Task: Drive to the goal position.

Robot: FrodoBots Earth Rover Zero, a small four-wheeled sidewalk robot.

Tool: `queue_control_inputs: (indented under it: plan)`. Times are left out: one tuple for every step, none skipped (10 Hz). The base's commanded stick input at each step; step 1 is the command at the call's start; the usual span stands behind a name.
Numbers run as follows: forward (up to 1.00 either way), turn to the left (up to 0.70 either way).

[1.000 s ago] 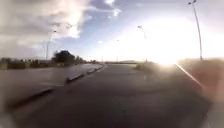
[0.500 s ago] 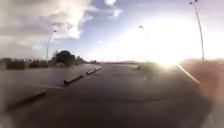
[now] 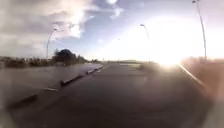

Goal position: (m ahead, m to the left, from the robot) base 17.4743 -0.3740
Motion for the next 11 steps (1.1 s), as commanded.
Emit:
queue_control_inputs:
  plan:
    - [0.7, 0.0]
    - [0.7, 0.0]
    - [0.7, 0.0]
    - [0.7, 0.0]
    - [0.7, 0.0]
    - [0.7, 0.0]
    - [0.7, 0.0]
    - [0.7, 0.0]
    - [0.7, 0.0]
    - [0.7, 0.0]
    - [0.7, 0.0]
